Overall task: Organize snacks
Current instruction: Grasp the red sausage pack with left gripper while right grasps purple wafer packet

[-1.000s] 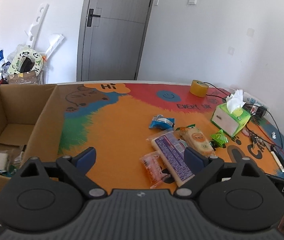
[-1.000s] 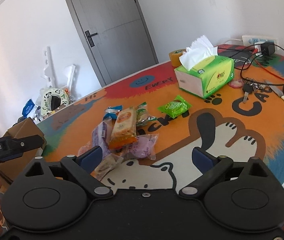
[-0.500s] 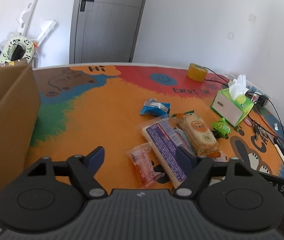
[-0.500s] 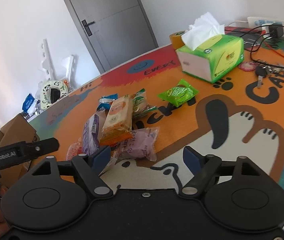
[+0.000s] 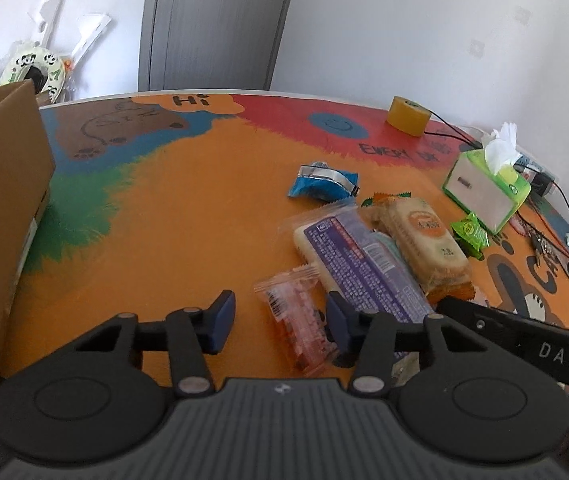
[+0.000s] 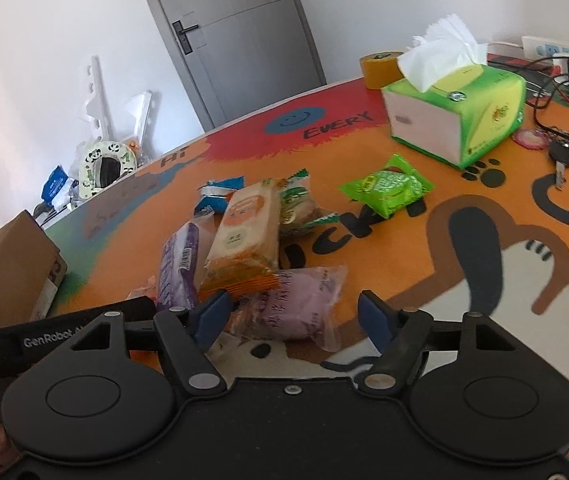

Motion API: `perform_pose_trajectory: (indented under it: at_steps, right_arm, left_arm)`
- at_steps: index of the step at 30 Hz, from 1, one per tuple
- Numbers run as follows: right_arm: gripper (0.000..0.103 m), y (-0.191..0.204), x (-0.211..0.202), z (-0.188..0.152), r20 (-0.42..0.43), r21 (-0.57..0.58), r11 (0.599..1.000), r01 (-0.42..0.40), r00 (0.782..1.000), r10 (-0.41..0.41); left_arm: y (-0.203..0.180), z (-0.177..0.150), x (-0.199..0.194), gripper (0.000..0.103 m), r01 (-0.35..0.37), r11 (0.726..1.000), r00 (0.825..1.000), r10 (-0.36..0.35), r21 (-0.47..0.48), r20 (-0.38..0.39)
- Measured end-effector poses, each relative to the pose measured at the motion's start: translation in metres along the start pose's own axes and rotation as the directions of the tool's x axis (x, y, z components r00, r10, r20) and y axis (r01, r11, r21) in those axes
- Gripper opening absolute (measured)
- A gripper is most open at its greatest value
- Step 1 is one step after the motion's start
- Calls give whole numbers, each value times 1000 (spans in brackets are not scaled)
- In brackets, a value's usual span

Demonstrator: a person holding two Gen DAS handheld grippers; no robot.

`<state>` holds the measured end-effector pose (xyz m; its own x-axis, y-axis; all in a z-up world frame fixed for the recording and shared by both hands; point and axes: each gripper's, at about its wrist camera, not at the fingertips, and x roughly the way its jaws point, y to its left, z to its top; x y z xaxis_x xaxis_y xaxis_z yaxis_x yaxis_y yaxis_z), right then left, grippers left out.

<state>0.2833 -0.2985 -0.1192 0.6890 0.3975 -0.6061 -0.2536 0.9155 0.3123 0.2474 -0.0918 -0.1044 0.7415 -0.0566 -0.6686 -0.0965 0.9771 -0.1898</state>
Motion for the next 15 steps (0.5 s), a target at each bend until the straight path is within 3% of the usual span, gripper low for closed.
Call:
perform_pose_trajectory:
  at_steps: [2, 4, 6, 15]
  right_arm:
    - [64, 4, 2, -1, 7, -15, 1000, 5, 1000, -5]
    - [46, 6, 3, -1, 11, -33, 999, 22, 1000, -22]
    - [42, 5, 3, -1, 12, -42, 999, 27, 1000, -26]
    - [36, -2, -16, -10, 13, -14, 1000, 8, 1000, -8]
  left_arm:
    - [-1, 0, 1, 42, 3, 1000, 1000, -3, 3, 1]
    - [-2, 0, 1, 26, 13, 1000, 1000, -13, 16, -3]
    - [-3, -2, 0, 21, 11, 1000, 1000, -11, 22, -2]
    - [0, -7, -15, 18, 14, 1000, 1000, -14, 13, 3]
